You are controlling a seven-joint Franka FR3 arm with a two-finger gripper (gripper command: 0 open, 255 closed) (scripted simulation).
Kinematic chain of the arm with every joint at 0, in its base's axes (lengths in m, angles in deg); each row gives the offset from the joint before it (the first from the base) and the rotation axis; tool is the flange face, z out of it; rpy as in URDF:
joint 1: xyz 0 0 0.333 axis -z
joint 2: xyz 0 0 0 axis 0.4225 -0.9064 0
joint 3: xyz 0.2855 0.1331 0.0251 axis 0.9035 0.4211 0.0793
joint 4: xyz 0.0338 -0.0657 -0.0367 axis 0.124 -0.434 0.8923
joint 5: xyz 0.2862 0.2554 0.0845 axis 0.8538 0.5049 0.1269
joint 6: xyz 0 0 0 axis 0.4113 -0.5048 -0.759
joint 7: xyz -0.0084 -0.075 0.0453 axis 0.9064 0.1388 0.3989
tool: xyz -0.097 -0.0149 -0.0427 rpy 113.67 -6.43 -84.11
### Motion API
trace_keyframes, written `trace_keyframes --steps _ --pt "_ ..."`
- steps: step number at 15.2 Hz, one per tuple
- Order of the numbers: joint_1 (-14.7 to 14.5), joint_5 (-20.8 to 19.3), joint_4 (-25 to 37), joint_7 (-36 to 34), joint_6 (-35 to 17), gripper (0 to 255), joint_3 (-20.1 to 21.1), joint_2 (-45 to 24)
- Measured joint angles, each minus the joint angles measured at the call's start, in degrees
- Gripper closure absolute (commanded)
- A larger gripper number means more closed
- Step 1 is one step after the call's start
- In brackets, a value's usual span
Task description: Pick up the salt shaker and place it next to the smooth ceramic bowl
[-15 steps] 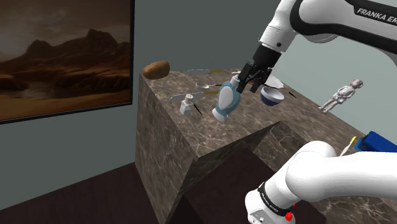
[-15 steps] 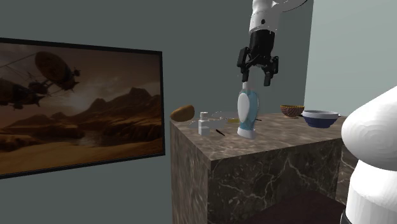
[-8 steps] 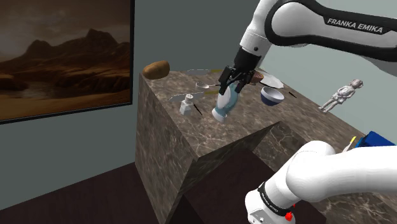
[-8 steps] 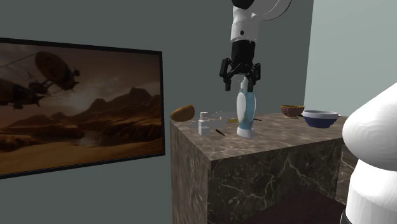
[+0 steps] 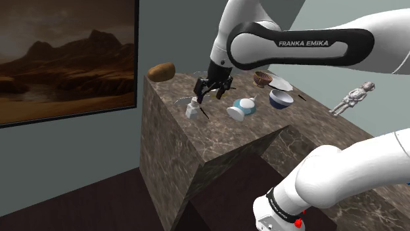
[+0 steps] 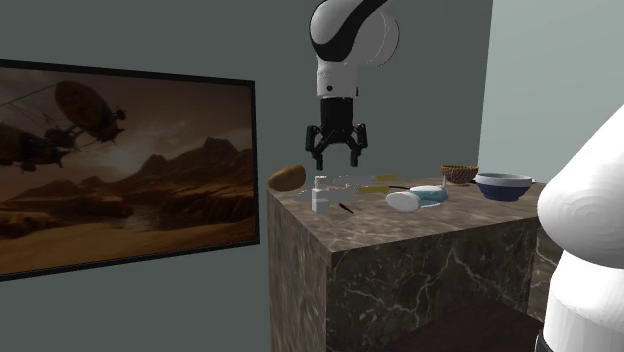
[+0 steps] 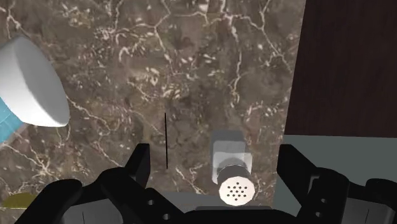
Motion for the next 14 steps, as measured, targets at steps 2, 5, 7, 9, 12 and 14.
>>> trace_keyframes --steps 2,5,7,9,12,14 --pt "0.2 -2.4 2.5 -3.6 -2.1 0 2.5 -4.4" --pt "0.5 -4.5 2.8 -6.0 -4.8 0 3.9 -7.6" --pt "0.6 -5.0 2.0 -6.4 -6.4 0 4.1 -8.4" --pt "0.8 -5.4 0.9 -6.7 -8.3 0 4.2 -9.2" --pt "0.9 -5.7 -0.1 -6.9 -10.0 0 4.2 -9.9" --pt "0.9 -5.7 -0.3 -6.9 -10.2 0 4.1 -9.9"
